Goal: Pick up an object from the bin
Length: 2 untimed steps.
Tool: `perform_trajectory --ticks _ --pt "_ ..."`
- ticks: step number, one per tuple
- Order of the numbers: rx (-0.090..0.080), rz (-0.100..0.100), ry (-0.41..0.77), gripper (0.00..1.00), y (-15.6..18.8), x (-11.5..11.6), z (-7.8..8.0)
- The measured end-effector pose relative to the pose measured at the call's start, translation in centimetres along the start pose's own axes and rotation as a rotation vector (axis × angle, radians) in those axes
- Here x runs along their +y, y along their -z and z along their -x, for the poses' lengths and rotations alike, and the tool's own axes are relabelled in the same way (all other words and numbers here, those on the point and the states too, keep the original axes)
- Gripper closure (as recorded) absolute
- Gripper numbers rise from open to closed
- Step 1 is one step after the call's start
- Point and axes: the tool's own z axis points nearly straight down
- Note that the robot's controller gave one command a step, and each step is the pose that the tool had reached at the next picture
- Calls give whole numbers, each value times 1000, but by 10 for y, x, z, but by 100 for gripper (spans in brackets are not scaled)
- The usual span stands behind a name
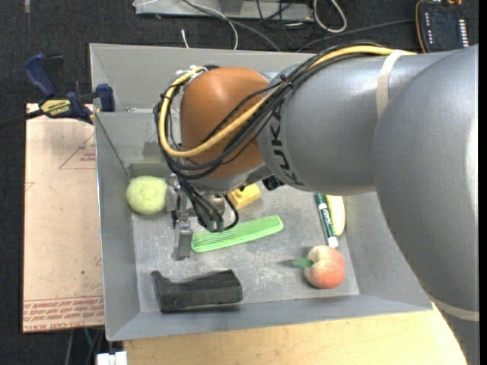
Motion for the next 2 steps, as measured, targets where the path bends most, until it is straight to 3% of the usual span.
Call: perform_trajectory --ticks 1,2 --pt "-7 2 -5 0 5 -1 2" --pt "-3 1 38 0 94 -14 -5"
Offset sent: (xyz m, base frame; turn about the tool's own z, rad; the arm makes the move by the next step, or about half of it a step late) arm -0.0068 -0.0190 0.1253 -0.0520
